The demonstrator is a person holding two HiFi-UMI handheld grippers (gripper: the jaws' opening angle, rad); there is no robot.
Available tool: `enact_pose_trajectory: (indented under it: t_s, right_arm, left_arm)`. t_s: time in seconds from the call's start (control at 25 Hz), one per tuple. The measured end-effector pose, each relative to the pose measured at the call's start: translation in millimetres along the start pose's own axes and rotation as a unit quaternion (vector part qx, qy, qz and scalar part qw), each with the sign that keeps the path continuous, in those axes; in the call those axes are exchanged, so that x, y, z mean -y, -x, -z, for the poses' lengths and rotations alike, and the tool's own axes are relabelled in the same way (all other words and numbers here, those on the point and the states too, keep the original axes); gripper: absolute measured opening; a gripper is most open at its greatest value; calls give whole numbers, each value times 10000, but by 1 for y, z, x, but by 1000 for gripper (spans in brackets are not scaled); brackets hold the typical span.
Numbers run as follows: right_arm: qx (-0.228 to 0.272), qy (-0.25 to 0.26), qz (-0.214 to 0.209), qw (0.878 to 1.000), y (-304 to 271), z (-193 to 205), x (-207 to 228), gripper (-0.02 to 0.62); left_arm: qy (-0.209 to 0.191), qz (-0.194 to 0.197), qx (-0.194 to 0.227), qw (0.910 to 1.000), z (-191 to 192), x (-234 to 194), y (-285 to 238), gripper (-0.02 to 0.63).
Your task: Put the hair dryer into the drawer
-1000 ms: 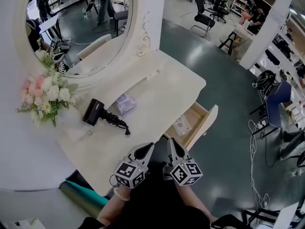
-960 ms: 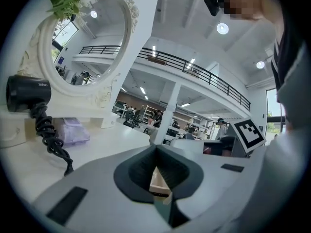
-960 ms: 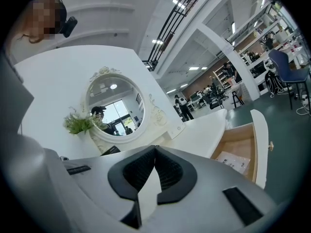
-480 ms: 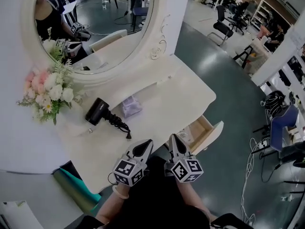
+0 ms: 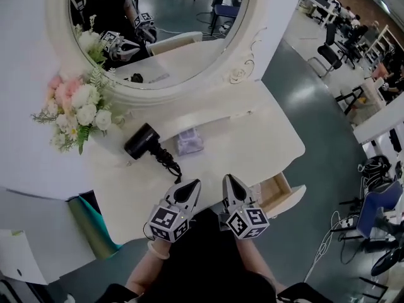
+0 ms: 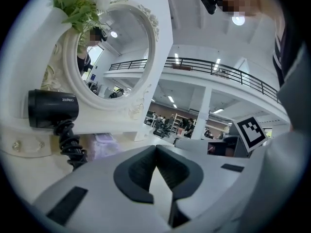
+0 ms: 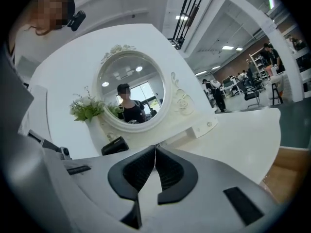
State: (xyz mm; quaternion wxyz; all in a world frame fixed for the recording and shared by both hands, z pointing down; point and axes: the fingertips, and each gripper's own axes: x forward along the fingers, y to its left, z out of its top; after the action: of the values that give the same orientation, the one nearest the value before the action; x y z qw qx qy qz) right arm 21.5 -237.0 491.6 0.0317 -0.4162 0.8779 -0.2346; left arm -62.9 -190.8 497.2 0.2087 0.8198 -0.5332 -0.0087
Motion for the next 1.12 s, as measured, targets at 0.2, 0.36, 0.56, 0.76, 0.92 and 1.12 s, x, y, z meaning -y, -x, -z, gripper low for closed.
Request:
enact_pose_trajectory:
  t_s: [0.2,0.36,0.56,0.76,0.92,1.12]
  right_arm:
    - [-494,98,-670,9965,-32,17,-24,30]
    - [-840,212,-1259,9883,-55,30,-47,57]
    - [-1143,319,-1713,9781,-77,47,-68,75]
    - [-1495,713,-2237,9605,-100,63,-94,180]
    - [-1737,1037,-2597,9443,-121,74,-112,227]
    - [-2010,1287,-2804,9297,-142,91,-127,304]
  left_arm:
    - [133,-679,104,9976,-3,-32,17,25]
    - [261,-1152,191,9928,-2,-56,34,24]
    - [393,-1739,280,9836,1,-78,54,25]
    - [566,-2255,362,9719,6,-96,72,25]
    - [644,-2535,420,9643,6,-107,80,25]
    - [747,-2867,532,9536,2,-125,88,25]
